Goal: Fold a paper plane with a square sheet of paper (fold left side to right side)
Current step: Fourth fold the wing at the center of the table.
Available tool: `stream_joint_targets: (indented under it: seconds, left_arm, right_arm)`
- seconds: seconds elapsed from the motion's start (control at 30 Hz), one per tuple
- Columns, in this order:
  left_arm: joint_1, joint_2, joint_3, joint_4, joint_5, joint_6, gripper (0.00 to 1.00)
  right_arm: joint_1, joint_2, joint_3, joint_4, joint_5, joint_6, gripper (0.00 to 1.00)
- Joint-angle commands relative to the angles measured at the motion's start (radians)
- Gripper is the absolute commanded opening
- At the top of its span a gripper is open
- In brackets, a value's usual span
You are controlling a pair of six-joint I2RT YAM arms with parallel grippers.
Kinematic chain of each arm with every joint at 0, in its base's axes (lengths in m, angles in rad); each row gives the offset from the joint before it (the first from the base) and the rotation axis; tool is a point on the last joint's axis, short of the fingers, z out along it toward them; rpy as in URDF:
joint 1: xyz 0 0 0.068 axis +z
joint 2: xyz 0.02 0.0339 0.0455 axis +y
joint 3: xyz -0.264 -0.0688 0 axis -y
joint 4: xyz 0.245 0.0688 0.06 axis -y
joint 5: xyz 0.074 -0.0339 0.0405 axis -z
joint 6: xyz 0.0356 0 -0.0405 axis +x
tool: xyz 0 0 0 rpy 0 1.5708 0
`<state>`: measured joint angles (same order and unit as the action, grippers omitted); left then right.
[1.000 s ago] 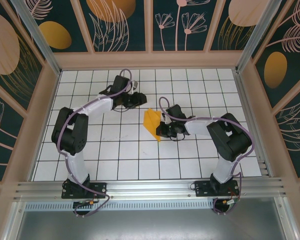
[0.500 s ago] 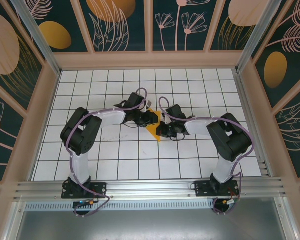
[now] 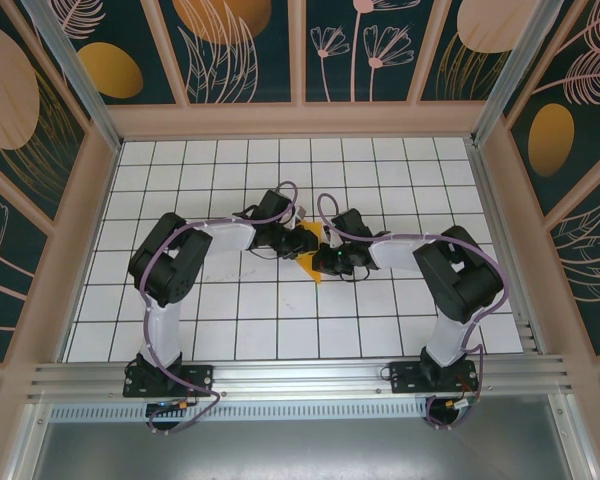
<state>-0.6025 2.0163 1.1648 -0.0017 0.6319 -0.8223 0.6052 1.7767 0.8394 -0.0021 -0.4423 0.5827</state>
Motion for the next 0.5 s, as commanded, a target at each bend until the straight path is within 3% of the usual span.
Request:
stream_joint_targets:
  seconds: [0.0, 0.47]
  left_arm:
    - [-0.007, 0.035, -0.009, 0.007, 0.008, -0.006, 0.28]
    - [0.038, 0.102, 0.088, -0.076, -0.116, 0.036, 0.26]
  right_arm:
    - [0.016, 0.077, -0.041, -0.2, 0.081, -0.012, 0.0]
    - [0.019, 0.079, -0.037, -0.241, 0.102, -0.024, 0.0]
